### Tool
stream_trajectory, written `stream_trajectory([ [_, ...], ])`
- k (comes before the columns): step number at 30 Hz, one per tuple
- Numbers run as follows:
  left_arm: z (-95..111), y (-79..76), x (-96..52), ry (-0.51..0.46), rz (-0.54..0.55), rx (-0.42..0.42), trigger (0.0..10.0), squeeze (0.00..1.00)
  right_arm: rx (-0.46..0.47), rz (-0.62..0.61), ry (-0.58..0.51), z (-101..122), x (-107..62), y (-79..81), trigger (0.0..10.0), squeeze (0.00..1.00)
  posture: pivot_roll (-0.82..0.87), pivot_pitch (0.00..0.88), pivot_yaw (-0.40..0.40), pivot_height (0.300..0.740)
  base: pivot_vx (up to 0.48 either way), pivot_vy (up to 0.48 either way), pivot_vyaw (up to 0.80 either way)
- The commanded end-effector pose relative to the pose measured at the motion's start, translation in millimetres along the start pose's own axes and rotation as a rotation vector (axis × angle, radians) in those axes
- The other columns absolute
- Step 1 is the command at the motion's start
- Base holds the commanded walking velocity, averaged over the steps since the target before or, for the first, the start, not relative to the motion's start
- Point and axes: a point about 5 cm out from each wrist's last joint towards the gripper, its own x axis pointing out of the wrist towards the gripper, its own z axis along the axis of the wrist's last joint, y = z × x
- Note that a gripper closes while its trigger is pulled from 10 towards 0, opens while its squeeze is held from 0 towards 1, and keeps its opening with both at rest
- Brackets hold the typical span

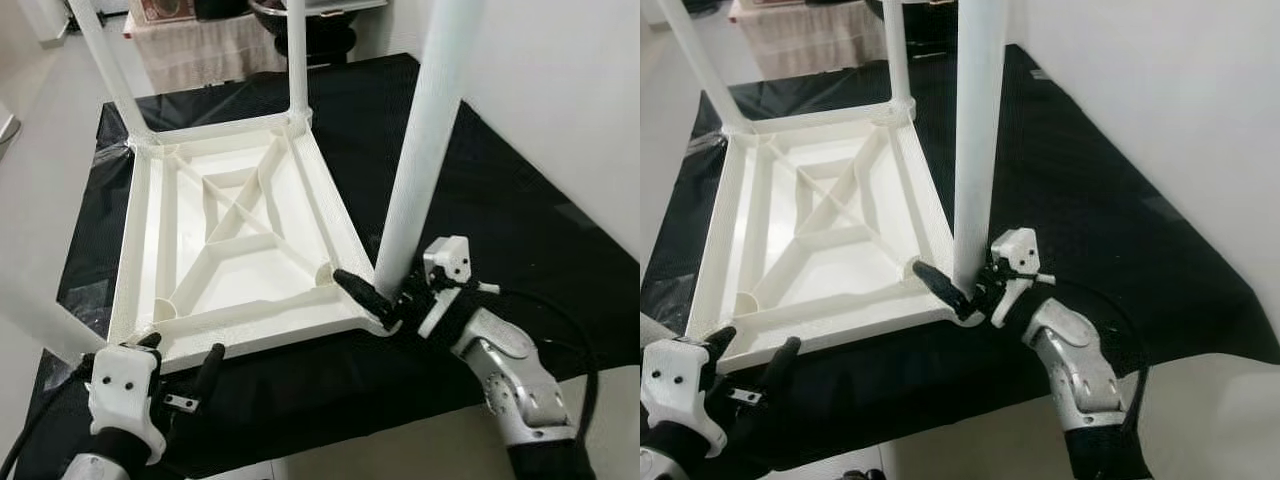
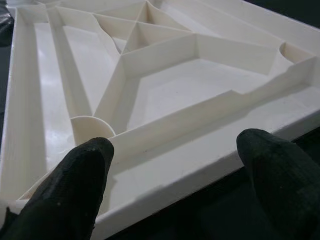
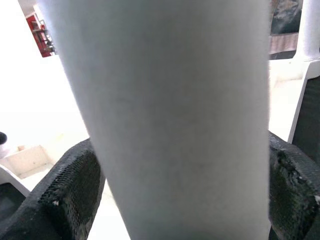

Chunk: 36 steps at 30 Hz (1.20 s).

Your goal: Building children table

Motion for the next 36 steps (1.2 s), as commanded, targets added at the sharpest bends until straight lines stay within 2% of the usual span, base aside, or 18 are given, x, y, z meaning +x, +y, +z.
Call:
stream_trajectory([
  [1, -6, 2.2, -2.1, 0.041, 0.001, 0.012, 10.0, 0.00, 0.015, 0.025, -0.013, 2, -3.6, 3.2, 10.0, 1.00, 0.09, 0.199, 0.015, 0.740, 0.000, 0.000, 0.00],
  [2, -6, 2.4, -1.6, 0.041, -0.002, 0.012, 10.0, 0.00, 0.003, 0.050, -0.003, 5, -13.3, 4.3, 10.0, 1.00, 0.09, 0.199, 0.016, 0.740, 0.000, 0.000, 0.00],
  [3, -6, 2.4, -1.6, 0.041, -0.002, 0.012, 10.0, 0.00, 0.003, 0.050, -0.003, 5, -13.3, 4.3, 10.0, 1.00, 0.09, 0.199, 0.016, 0.740, 0.000, 0.000, 0.00],
  [4, -6, 2.5, -0.8, 0.043, -0.006, 0.014, 10.0, 0.00, -0.020, 0.068, 0.031, 7, -26.4, 3.9, 10.0, 0.15, 0.08, 0.200, 0.023, 0.740, 0.000, 0.000, 0.00],
  [5, -6, 2.5, -0.8, 0.043, -0.006, 0.014, 10.0, 0.00, -0.020, 0.068, 0.031, 7, -26.4, 3.9, 10.0, 0.15, 0.08, 0.200, 0.023, 0.740, 0.000, 0.000, 0.00],
  [6, -6, 2.6, -0.2, 0.044, -0.010, 0.014, 10.0, 0.00, -0.025, 0.082, 0.061, 8, -36.6, 3.9, 10.0, 0.00, 0.08, 0.200, 0.026, 0.740, 0.000, 0.000, 0.00],
  [9, -7, 2.2, 1.4, 0.050, -0.021, 0.019, 10.0, 0.00, -0.024, 0.113, 0.119, 7, -52.4, 6.3, 10.0, 0.00, 0.08, 0.200, 0.029, 0.740, 0.000, 0.000, 0.00],
  [18, -7, 0.8, 1.9, 0.058, -0.034, 0.024, 10.0, 0.00, 0.002, 0.077, 0.196, -4, -65.2, 12.5, 10.0, 0.00, 0.07, 0.203, 0.023, 0.740, 0.000, 0.000, 0.00],
  [21, -9, -3.1, 1.1, 0.068, -0.066, 0.016, 10.0, 0.00, 0.055, 0.082, 0.221, -10, -74.5, 21.4, 10.0, 0.00, 0.06, 0.207, 0.021, 0.740, 0.000, 0.000, 0.00],
  [23, -10, -5.8, 0.8, 0.072, -0.087, 0.010, 10.0, 0.00, 0.065, 0.108, 0.239, -12, -78.7, 26.6, 10.0, 0.00, 0.06, 0.205, 0.019, 0.740, 0.000, 0.000, 0.80],
  [25, -11, -10.3, 0.7, 0.078, -0.125, -0.003, 10.0, 0.00, 0.084, 0.192, 0.291, -15, -87.2, 36.5, 10.0, 0.00, 0.06, 0.201, 0.019, 0.740, 0.000, 0.000, 0.80],
  [26, -11, -10.3, 0.7, 0.078, -0.125, -0.003, 10.0, 0.00, 0.084, 0.192, 0.291, -15, -87.2, 36.5, 10.0, 0.00, 0.06, 0.201, 0.019, 0.740, 0.000, 0.000, 0.80],
  [29, -12, -12.3, 1.0, 0.082, -0.145, -0.012, 10.0, 0.00, 0.117, 0.301, 0.361, -15, -97.5, 46.3, 10.0, 0.00, 0.05, 0.197, 0.016, 0.740, 0.000, 0.000, 0.80],
  [36, -12, -18.9, -0.6, 0.082, -0.192, -0.028, 10.0, 0.00, 0.125, 0.359, 0.361, -13, -93.3, 51.6, 10.0, 0.00, 0.06, 0.189, 0.010, 0.740, 0.000, 0.000, 0.80],
])
